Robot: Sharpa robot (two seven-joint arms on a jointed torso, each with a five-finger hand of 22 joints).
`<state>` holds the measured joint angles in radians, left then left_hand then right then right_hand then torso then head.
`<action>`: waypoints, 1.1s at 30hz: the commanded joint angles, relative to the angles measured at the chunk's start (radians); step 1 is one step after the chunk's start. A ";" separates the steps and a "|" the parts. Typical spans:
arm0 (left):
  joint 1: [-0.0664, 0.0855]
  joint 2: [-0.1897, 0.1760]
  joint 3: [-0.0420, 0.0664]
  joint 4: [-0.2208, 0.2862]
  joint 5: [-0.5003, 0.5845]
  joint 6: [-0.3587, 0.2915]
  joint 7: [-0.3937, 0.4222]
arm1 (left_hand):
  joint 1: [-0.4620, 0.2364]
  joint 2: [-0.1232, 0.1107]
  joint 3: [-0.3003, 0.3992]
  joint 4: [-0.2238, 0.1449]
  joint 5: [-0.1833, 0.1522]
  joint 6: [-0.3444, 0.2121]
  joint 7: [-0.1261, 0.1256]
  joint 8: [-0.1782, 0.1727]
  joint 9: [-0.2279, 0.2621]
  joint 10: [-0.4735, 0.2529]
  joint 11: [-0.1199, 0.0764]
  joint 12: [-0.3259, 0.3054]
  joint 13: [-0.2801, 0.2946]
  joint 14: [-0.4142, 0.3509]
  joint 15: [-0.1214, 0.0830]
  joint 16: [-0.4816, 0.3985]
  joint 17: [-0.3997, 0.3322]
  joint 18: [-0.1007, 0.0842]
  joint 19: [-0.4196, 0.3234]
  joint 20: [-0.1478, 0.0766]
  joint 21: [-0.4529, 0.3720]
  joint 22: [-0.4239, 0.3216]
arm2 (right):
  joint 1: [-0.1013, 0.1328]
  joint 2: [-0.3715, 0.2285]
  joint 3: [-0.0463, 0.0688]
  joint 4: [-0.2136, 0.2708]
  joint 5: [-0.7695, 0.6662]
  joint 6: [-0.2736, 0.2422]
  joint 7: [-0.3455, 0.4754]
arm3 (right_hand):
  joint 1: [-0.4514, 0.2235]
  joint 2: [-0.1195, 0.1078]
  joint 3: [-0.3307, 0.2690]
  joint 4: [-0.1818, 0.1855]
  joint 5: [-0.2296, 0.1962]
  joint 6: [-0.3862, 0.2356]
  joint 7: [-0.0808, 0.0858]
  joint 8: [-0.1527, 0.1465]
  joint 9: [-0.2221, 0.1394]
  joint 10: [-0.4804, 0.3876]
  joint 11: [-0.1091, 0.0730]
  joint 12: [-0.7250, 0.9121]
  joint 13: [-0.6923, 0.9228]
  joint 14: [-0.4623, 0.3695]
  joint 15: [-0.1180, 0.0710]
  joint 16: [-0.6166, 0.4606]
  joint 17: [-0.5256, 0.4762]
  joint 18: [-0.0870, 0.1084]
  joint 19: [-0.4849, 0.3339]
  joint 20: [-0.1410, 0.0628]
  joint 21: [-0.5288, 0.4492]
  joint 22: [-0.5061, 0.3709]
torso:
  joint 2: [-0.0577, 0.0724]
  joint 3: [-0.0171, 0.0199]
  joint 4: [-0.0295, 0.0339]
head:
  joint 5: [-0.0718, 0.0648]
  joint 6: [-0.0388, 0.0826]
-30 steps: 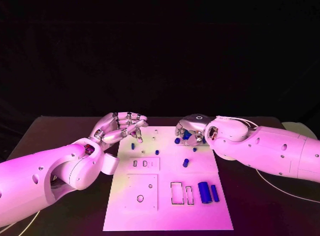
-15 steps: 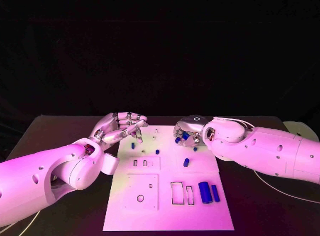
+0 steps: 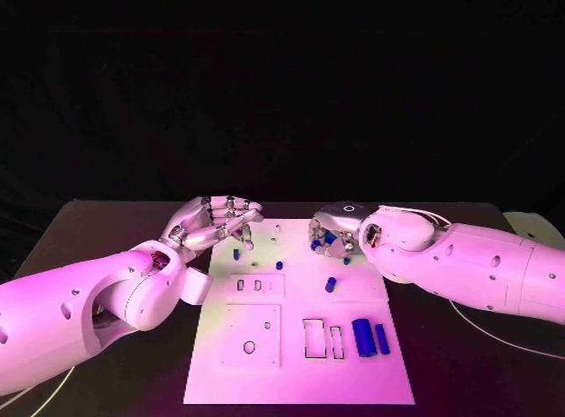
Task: Assemble the parts on the task board
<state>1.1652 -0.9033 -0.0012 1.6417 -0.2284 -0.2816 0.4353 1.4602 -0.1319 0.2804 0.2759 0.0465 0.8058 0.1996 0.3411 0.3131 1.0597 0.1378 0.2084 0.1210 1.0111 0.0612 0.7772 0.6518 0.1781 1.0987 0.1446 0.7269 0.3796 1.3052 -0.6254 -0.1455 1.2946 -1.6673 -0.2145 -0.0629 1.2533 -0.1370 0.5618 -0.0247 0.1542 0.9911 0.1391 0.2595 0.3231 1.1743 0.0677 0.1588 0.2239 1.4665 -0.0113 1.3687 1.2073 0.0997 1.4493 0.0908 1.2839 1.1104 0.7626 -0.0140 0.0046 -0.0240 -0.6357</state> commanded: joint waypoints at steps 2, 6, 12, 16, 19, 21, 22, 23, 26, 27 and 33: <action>0.002 0.002 0.001 0.001 0.007 0.010 -0.002 | -0.003 0.005 0.004 0.001 0.004 -0.004 0.001 -0.002 0.001 -0.007 -0.003 -0.005 -0.002 -0.004 0.003 0.003 0.001 0.002 -0.006 0.000 0.003 0.002 | -0.003 -0.001 -0.002 0.002 -0.016 -0.060 -0.005 | 0.024 0.036 0.018 -0.009 -0.009 0.033 -0.014 0.038 0.038 0.025 -0.011 0.024 0.013 0.042 -0.013 0.007 0.000 -0.014 0.001 -0.015 0.008 0.008 | 0.001 0.0000 -0.0010 | 0.000 0.001; 0.002 0.001 0.001 0.000 0.008 0.010 -0.005 | -0.003 0.006 0.005 0.001 0.004 -0.005 0.002 -0.002 0.001 -0.008 -0.002 -0.005 -0.002 -0.005 0.003 0.003 0.001 0.002 -0.007 0.000 0.004 0.002 | -0.003 -0.003 -0.002 0.007 -0.013 -0.111 -0.006 | 0.025 0.038 0.018 -0.012 -0.009 0.035 -0.018 0.051 0.053 0.030 -0.015 0.032 0.018 0.042 -0.017 0.008 0.000 -0.015 0.001 -0.018 0.010 0.012 | 0.002 -0.0003 -0.0013 | 0.001 0.001; 0.002 0.001 0.001 -0.003 0.008 0.008 -0.010 | -0.003 0.006 0.006 0.001 0.004 -0.009 0.005 -0.004 0.002 -0.012 0.000 -0.007 -0.002 -0.005 0.004 0.003 0.002 0.002 -0.008 0.001 0.008 0.005 | -0.003 -0.002 -0.001 0.013 -0.008 -0.192 -0.015 | 0.017 0.032 0.014 -0.009 -0.021 0.030 -0.021 0.059 0.068 0.029 -0.016 0.037 0.023 0.042 -0.018 0.011 0.002 -0.015 0.000 -0.020 0.011 0.015 | 0.003 -0.0007 -0.0002 | 0.002 0.006; 0.002 0.002 0.001 -0.004 0.009 0.010 -0.010 | -0.003 0.005 0.006 0.000 0.004 -0.011 0.006 -0.004 0.002 -0.014 0.001 -0.007 -0.003 -0.005 0.005 0.004 0.002 0.002 -0.009 0.002 0.010 0.006 | -0.001 0.011 -0.001 0.003 -0.003 -0.235 -0.023 | 0.017 0.031 0.015 -0.010 -0.020 0.026 -0.020 0.060 0.071 0.025 -0.016 0.037 0.023 0.042 -0.018 0.011 0.001 -0.015 0.000 -0.021 0.012 0.016 | 0.005 -0.0012 0.0022 | 0.004 0.009; 0.002 0.003 0.001 -0.005 0.010 0.012 -0.011 | -0.003 0.005 0.006 0.000 0.004 -0.011 0.006 -0.004 0.002 -0.014 0.001 -0.007 -0.003 -0.005 0.005 0.004 0.002 0.002 -0.009 0.002 0.010 0.006 | 0.000 0.028 0.000 -0.012 0.000 -0.262 -0.029 | 0.017 0.030 0.015 -0.010 -0.018 0.024 -0.019 0.060 0.073 0.023 -0.016 0.037 0.024 0.042 -0.018 0.011 0.001 -0.015 -0.001 -0.021 0.012 0.016 | 0.006 -0.0011 0.0038 | 0.005 0.010; 0.003 0.004 0.001 -0.006 0.010 0.013 -0.011 | -0.003 0.005 0.006 0.000 0.004 -0.011 0.006 -0.004 0.002 -0.014 0.001 -0.007 -0.003 -0.005 0.005 0.004 0.002 0.002 -0.009 0.002 0.010 0.006 | 0.001 0.042 0.000 -0.023 0.004 -0.279 -0.031 | 0.017 0.030 0.015 -0.010 -0.018 0.024 -0.019 0.060 0.073 0.023 -0.016 0.037 0.024 0.042 -0.018 0.011 0.001 -0.015 -0.001 -0.021 0.012 0.016 | 0.007 -0.0027 0.0086 | 0.001 0.011; 0.003 0.004 0.001 -0.006 0.010 0.013 -0.011 | -0.003 0.005 0.006 0.000 0.004 -0.011 0.006 -0.004 0.002 -0.014 0.001 -0.007 -0.003 -0.005 0.005 0.004 0.002 0.002 -0.009 0.002 0.010 0.006 | 0.001 0.048 0.001 -0.028 0.007 -0.285 -0.030 | 0.016 0.029 0.015 -0.010 -0.018 0.023 -0.019 0.061 0.074 0.023 -0.016 0.037 0.024 0.042 -0.018 0.012 0.002 -0.015 0.000 -0.021 0.012 0.017 | 0.007 -0.0032 0.0100 | 0.001 0.010; 0.003 0.005 0.001 -0.007 0.010 0.012 -0.011 | -0.003 0.005 0.006 0.000 0.004 -0.011 0.006 -0.004 0.002 -0.014 0.001 -0.007 -0.003 -0.005 0.005 0.004 0.002 0.002 -0.009 0.002 0.010 0.006 | 0.002 0.057 0.001 -0.034 0.012 -0.290 -0.028 | 0.016 0.029 0.015 -0.010 -0.018 0.023 -0.019 0.061 0.074 0.023 -0.016 0.037 0.024 0.042 -0.018 0.012 0.002 -0.015 0.000 -0.021 0.012 0.017 | 0.008 -0.0036 0.0106 | 0.001 0.010; 0.003 0.006 0.001 -0.009 0.012 0.012 -0.011 | -0.004 0.004 0.005 0.000 0.004 -0.011 0.006 -0.004 0.003 -0.014 0.001 -0.007 -0.003 -0.006 0.006 0.004 0.002 0.002 -0.010 0.003 0.011 0.007 | 0.001 0.084 0.001 -0.053 0.022 -0.297 -0.023 | 0.015 0.027 0.015 -0.010 -0.018 0.021 -0.018 0.061 0.076 0.021 -0.015 0.037 0.025 0.042 -0.018 0.013 0.003 -0.016 0.000 -0.021 0.013 0.018 | 0.008 -0.0048 0.0129 | -0.002 0.012; 0.003 0.007 0.001 -0.009 0.012 0.012 -0.011 | -0.004 0.004 0.005 0.000 0.004 -0.011 0.006 -0.004 0.003 -0.014 0.001 -0.007 -0.003 -0.006 0.006 0.004 0.002 0.002 -0.010 0.003 0.011 0.007 | 0.001 0.091 0.001 -0.058 0.025 -0.297 -0.022 | 0.015 0.027 0.015 -0.010 -0.018 0.021 -0.018 0.061 0.076 0.021 -0.015 0.037 0.025 0.042 -0.018 0.013 0.003 -0.016 0.000 -0.021 0.013 0.018 | 0.009 -0.0045 0.0130 | -0.002 0.011; 0.003 0.011 0.001 -0.012 0.016 0.012 -0.011 | -0.004 0.004 0.005 0.000 0.004 -0.011 0.007 -0.004 0.003 -0.014 0.001 -0.007 -0.003 -0.007 0.006 0.004 0.002 0.002 -0.011 0.003 0.012 0.007 | -0.008 0.135 0.002 -0.090 0.035 -0.292 -0.014 | 0.014 0.026 0.015 -0.010 -0.017 0.017 -0.017 0.061 0.078 0.018 -0.014 0.037 0.025 0.042 -0.017 0.013 0.003 -0.016 -0.001 -0.021 0.013 0.018 | 0.010 -0.0036 0.0113 | 0.001 0.012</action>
<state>1.1664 -0.8950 -0.0010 1.6293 -0.2204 -0.2817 0.4191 1.4603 -0.1319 0.2804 0.2759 0.0465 0.8023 0.2032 0.3412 0.3150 1.0525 0.1377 0.2042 0.1193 1.0076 0.0646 0.7772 0.6525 0.1780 1.0951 0.1483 0.7349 0.3856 1.3002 -0.4945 -0.1436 1.2103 -1.6421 -0.4891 -0.0807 1.2667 -0.1179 0.5778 -0.0359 0.1339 1.0142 0.1214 0.2941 0.3356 1.2005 0.0558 0.1910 0.2483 1.4667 -0.0254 1.3758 1.2098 0.0998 1.4484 0.0787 1.2915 1.1290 0.7719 -0.0183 0.0172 -0.0255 -0.6239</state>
